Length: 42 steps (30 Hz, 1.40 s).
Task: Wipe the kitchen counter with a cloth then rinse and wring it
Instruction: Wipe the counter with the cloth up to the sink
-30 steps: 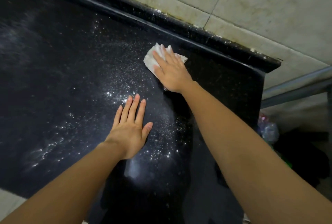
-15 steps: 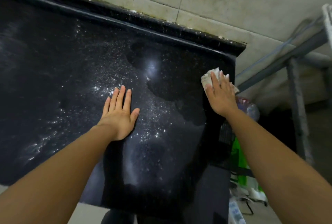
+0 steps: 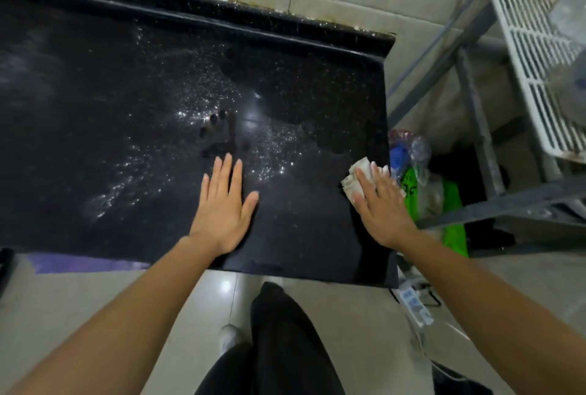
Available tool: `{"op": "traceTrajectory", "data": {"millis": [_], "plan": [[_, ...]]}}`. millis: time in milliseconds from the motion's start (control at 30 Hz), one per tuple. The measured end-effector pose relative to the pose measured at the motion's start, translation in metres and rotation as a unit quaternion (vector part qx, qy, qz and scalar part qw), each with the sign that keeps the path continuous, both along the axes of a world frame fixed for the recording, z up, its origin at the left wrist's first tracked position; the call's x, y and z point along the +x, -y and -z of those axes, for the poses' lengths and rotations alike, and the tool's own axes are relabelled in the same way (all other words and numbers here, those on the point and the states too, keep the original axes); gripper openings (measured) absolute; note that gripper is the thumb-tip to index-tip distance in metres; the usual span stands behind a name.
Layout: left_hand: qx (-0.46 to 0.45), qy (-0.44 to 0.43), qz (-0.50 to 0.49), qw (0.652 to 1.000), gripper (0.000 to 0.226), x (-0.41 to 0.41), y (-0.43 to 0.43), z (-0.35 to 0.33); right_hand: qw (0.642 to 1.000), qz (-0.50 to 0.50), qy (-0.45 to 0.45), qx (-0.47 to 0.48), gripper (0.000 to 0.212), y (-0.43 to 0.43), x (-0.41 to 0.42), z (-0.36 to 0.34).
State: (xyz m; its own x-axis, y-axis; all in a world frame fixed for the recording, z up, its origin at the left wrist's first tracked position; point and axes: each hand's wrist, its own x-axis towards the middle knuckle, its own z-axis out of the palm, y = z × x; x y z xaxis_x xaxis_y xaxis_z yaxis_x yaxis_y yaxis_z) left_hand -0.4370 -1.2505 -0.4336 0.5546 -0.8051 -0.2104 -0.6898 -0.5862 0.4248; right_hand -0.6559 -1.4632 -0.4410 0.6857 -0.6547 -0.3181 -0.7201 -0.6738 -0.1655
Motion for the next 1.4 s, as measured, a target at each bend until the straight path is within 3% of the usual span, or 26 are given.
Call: {"op": "traceTrajectory", "data": {"millis": [200, 333, 533, 800, 900, 1133, 1400], "plan": [[-0.013, 0.052, -0.004, 0.999, 0.064, -0.024, -0.047, 0.012, 0.998, -0.056, -0.002, 0.009, 0.073, -0.076, -0.048, 0.000], [-0.004, 0.073, -0.009, 0.997, 0.065, -0.028, -0.060, 0.016, 0.994, -0.098, -0.039, 0.025, 0.059, -0.116, -0.072, -0.004], [-0.003, 0.082, -0.004, 0.997, 0.067, -0.028, -0.058, 0.019, 0.991, -0.116, -0.033, 0.052, 0.055, -0.110, -0.073, -0.009], [0.000, 0.102, -0.009, 0.995, 0.072, -0.026, -0.056, 0.029, 1.000, 0.019, 0.002, 0.000, 0.075, -0.025, -0.004, 0.006], [0.001, 0.102, -0.010, 0.995, 0.071, -0.026, -0.056, 0.030, 0.999, 0.050, 0.006, -0.012, 0.056, 0.011, 0.032, 0.007], [0.002, 0.111, -0.012, 0.994, 0.068, -0.025, -0.055, 0.035, 0.994, 0.104, 0.008, -0.010, 0.055, 0.055, 0.087, 0.007], [0.028, 0.101, -0.010, 0.994, 0.073, -0.026, -0.053, 0.028, 0.989, -0.147, 0.011, 0.018, 0.062, -0.049, 0.021, 0.002]]}}
